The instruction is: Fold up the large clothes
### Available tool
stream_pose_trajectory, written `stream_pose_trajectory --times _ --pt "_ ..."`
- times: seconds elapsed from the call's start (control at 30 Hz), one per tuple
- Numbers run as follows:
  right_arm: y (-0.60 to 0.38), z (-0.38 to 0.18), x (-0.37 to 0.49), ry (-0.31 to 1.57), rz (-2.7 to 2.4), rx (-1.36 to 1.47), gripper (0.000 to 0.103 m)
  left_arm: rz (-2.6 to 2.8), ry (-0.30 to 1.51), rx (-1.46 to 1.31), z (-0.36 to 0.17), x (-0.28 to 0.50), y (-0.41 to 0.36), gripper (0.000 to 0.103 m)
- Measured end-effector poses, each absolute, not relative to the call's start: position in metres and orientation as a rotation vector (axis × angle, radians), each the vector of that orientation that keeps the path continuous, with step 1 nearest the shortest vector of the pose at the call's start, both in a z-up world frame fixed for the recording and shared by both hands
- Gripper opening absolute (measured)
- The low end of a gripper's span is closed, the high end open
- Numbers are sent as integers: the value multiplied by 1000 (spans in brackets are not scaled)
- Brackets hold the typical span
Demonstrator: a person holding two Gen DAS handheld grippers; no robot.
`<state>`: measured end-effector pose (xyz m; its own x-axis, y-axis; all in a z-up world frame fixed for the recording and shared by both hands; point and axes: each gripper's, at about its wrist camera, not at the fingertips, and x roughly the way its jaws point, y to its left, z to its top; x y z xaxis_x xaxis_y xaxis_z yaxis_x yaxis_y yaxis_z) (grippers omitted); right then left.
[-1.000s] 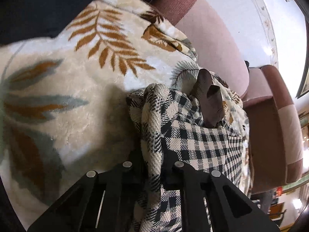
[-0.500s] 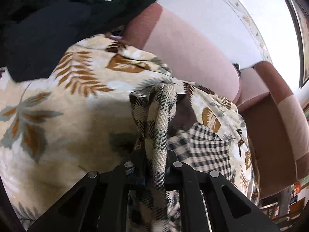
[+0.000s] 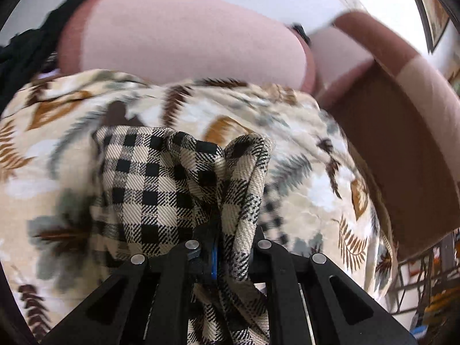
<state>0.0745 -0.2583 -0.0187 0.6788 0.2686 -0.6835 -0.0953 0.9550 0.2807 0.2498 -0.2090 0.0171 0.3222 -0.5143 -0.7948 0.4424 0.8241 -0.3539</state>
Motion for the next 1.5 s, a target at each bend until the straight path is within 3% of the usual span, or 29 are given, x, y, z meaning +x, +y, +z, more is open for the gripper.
stream_pose_trajectory --times 0.23,0.47,0.57,0.63,0.8,0.87,1.0,1.2,1.5 --pt "-323 -40 62 845 151 402 6 -637 1124 39 -10 247 -284 9" --pt "-355 -69 71 912 148 521 7 -622 1170 18 -30 248 -296 13" --pt "-356 -70 72 917 141 502 7 -660 1162 -25 -18 241 -289 27" --pt "-357 -70 71 924 120 500 11 -672 1123 -56 -3 232 -281 47" --pt "-372 -74 65 938 83 541 22 -662 1041 -91 22 203 -248 61" --pt "-379 -69 58 937 61 546 36 -637 1020 -62 22 190 -228 61" --pt "-392 -42 33 846 -38 509 46 -542 1001 -15 10 171 -179 61" --pt "-396 -2 39 688 -37 445 47 -422 1019 -26 -17 156 -126 61" --pt "-401 -48 145 846 105 621 47 -405 1049 -60 -37 137 -102 61"
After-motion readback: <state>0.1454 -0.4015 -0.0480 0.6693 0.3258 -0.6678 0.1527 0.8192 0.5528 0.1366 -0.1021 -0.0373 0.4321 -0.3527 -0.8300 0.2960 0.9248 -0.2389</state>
